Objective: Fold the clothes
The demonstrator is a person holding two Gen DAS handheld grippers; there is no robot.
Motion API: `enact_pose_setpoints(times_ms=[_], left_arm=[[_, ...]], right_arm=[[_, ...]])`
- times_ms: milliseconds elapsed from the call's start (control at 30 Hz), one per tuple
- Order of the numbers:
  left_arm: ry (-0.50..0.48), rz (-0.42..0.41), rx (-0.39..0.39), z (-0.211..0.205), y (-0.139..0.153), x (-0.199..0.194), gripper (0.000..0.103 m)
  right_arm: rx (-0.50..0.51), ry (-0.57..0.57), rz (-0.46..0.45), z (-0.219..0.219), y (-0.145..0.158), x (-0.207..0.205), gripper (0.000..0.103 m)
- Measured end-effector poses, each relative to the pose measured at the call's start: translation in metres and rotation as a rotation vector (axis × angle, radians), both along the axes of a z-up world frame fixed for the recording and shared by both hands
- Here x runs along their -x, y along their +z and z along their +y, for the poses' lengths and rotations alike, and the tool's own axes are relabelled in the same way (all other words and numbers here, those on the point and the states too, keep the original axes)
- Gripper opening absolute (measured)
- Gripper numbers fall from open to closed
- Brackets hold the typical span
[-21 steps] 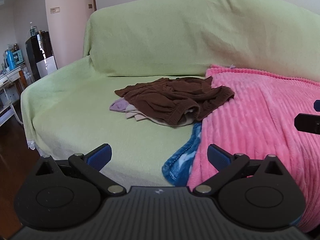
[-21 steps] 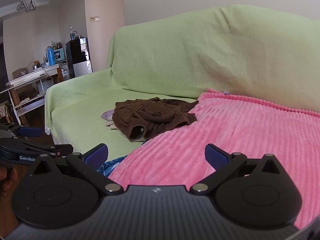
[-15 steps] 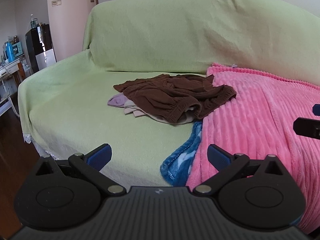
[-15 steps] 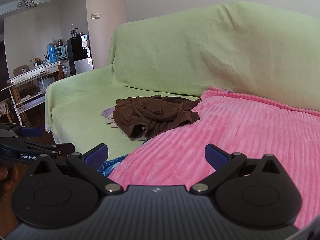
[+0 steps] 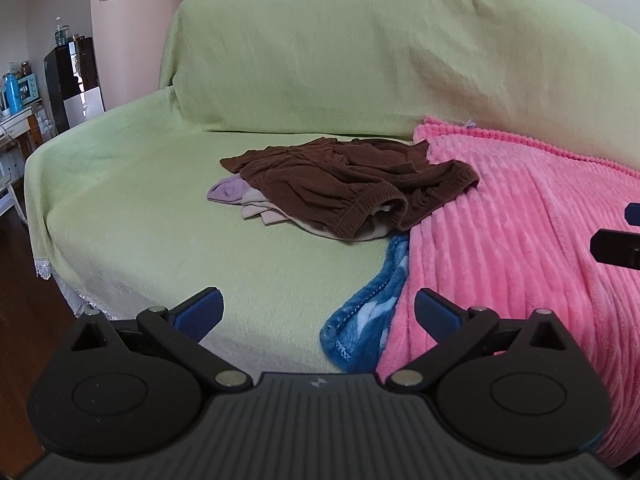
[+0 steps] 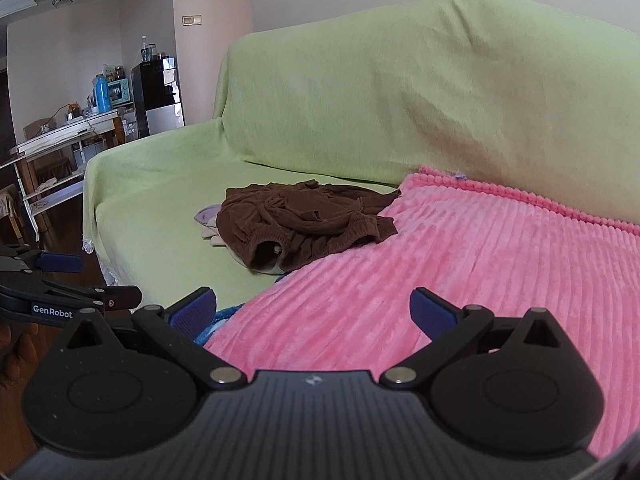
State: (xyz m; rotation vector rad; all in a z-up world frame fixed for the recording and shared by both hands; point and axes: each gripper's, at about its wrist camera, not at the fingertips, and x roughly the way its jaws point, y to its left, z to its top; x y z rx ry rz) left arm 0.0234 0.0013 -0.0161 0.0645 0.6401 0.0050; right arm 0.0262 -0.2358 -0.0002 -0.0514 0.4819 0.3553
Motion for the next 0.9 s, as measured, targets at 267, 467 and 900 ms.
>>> enact_pose_setpoints(times_ms=[267, 467, 900], left_arm=[[-0.022, 0.000, 0.001, -0.003, -0.004, -0.002, 0.102], [-0.028, 0.001, 0.000, -0.007, -0.002, -0.004, 0.102], [-0.036, -0.002, 0.005, -0.001, -0.004, -0.004, 0.102]], right_arm=[[0.018, 0.000, 0.007, 0.007, -0.004, -0.001, 0.102], [0.025, 0.006, 0.008, 0.007, -0.005, 0.000, 0.102], [0.040, 0.017, 0.012, 0.007, -0.006, -0.003, 0.102]])
